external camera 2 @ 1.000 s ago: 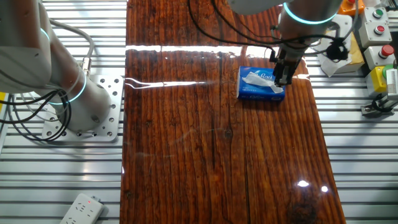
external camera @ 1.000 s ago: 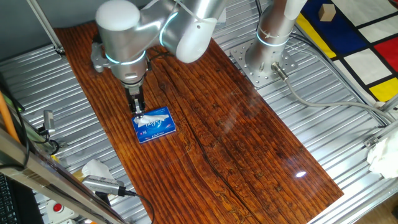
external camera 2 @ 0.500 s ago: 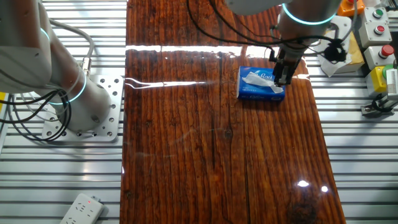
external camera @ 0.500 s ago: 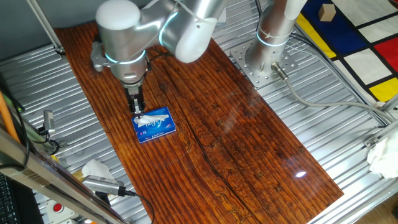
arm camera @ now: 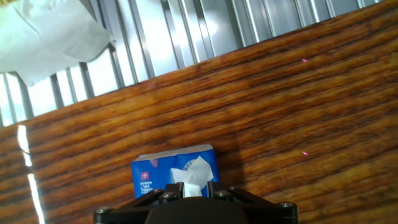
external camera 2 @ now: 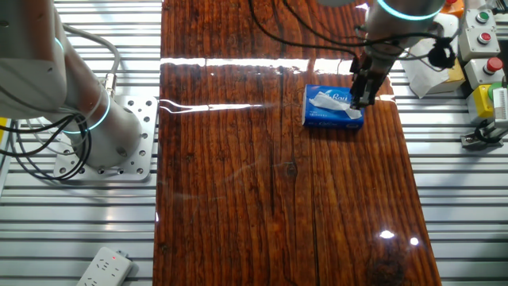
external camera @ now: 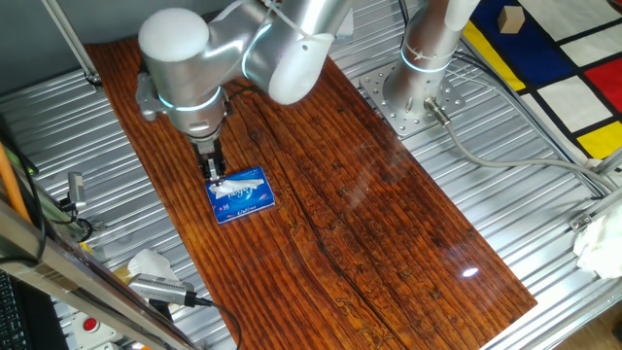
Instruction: Pull out a napkin
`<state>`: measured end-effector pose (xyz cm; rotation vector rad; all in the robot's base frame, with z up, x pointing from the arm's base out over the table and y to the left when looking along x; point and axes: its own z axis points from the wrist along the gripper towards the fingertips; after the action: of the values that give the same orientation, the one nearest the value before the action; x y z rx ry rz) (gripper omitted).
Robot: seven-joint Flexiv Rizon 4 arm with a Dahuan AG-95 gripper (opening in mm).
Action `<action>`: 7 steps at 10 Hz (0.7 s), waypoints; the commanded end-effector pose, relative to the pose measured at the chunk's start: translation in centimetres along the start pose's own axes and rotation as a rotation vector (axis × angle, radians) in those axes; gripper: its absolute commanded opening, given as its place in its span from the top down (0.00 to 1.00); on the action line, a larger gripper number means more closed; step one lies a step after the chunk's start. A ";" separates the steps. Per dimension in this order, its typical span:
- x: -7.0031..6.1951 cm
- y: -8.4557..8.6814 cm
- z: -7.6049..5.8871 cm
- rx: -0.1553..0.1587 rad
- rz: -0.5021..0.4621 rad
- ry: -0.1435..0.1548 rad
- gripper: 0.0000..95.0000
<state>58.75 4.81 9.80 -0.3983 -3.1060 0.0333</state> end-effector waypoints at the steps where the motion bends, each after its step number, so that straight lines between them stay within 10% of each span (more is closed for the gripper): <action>1: -0.1 0.0 0.1 0.002 0.002 0.007 1.00; 5: -0.1 0.0 0.1 0.015 0.002 0.023 1.00; 7: -0.1 0.0 0.1 -0.005 -0.022 -0.027 1.00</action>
<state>59.10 4.88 9.57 -0.3846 -3.1134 0.0324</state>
